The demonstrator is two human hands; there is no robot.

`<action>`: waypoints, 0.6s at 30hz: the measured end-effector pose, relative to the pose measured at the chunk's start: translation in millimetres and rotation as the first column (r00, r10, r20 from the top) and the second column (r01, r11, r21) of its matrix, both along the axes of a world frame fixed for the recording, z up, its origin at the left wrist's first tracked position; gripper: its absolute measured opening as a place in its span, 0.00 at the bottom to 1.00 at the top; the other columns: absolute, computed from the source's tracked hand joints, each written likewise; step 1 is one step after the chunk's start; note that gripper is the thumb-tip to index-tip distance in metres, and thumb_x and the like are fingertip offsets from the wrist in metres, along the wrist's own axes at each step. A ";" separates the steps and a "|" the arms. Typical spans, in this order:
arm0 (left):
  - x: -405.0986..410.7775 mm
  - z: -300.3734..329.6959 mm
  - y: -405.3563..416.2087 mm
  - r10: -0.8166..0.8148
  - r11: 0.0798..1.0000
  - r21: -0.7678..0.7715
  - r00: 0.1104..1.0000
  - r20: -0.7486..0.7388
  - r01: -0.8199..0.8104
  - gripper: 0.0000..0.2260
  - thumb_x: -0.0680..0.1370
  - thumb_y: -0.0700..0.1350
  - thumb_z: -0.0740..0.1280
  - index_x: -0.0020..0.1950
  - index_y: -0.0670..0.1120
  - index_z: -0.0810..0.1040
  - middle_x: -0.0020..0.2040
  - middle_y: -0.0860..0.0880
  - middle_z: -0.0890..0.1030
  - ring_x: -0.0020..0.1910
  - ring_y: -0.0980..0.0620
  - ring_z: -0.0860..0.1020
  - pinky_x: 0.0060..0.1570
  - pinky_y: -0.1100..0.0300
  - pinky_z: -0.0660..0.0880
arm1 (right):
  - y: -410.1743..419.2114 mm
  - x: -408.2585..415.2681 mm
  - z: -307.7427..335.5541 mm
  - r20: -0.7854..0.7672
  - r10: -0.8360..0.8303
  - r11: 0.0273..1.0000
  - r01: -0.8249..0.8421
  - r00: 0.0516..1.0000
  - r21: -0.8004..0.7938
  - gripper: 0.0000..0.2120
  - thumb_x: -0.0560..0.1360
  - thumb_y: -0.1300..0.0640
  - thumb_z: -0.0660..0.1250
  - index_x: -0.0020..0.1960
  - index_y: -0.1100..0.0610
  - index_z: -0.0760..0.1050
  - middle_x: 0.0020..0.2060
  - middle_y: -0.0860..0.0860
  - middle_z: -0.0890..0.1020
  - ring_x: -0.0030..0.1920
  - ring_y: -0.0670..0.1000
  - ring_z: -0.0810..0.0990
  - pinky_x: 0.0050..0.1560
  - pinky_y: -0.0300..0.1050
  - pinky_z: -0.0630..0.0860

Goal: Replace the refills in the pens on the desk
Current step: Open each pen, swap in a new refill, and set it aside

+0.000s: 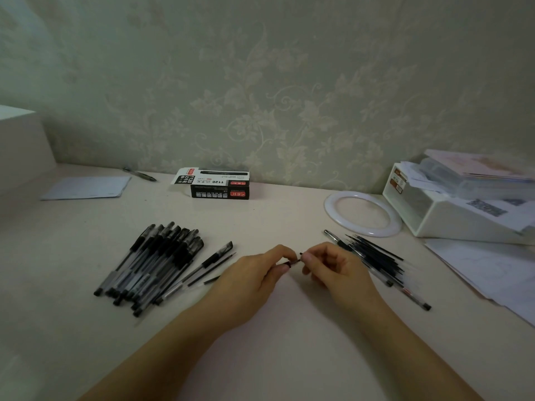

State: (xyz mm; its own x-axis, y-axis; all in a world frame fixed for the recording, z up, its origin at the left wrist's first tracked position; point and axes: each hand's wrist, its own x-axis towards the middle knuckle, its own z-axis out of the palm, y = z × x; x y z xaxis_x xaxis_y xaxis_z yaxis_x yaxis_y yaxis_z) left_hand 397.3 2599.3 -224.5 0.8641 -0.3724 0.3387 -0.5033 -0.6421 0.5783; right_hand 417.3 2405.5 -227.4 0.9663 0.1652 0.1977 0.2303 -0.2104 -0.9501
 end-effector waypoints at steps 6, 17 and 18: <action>1.0 -0.9 0.1 0.012 1.000 0.007 0.999 0.034 -0.012 0.12 0.83 0.46 0.56 0.63 0.61 0.70 0.34 0.55 0.73 0.35 0.58 0.72 0.35 0.61 0.68 | -3.5 0.8 2.5 0.019 -0.148 0.986 0.146 0.989 0.082 0.05 0.75 0.58 0.71 0.42 0.50 0.81 0.33 0.46 0.83 0.33 0.41 0.79 0.36 0.32 0.75; 2.4 -2.5 -1.3 0.051 0.999 -0.011 0.999 0.010 -0.051 0.15 0.82 0.43 0.57 0.65 0.58 0.73 0.40 0.59 0.73 0.41 0.61 0.73 0.41 0.64 0.69 | 0.5 -7.0 -2.4 0.361 0.088 0.825 0.135 0.928 -0.548 0.07 0.73 0.64 0.69 0.46 0.54 0.81 0.37 0.45 0.75 0.37 0.46 0.75 0.38 0.31 0.69; 2.4 -2.3 -1.6 0.049 0.999 -0.008 0.999 0.011 -0.049 0.15 0.82 0.42 0.57 0.65 0.58 0.73 0.40 0.58 0.73 0.41 0.60 0.72 0.41 0.64 0.69 | 1.3 -7.5 -2.1 0.361 0.098 0.828 0.125 0.927 -0.546 0.08 0.74 0.65 0.68 0.47 0.54 0.82 0.37 0.46 0.75 0.38 0.46 0.75 0.38 0.31 0.69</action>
